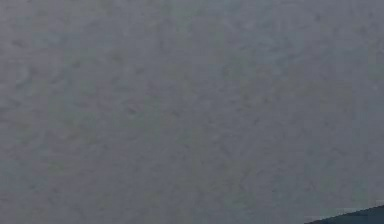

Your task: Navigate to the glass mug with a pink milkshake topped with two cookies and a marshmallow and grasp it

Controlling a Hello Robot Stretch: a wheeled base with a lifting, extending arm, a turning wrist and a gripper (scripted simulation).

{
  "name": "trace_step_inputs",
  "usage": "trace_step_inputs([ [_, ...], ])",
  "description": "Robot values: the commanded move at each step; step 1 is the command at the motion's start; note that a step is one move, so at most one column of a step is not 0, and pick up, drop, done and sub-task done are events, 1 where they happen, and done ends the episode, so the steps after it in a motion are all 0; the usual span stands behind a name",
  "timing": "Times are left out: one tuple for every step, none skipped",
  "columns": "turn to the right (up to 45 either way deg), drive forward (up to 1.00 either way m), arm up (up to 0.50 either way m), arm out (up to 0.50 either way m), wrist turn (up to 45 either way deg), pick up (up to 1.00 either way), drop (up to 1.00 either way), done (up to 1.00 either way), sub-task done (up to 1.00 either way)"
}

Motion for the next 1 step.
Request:
trace_step_inputs([
  [-45.0,0.0,0.0,0.0,0.0,0.0,0.0,0.0,0.0],
])
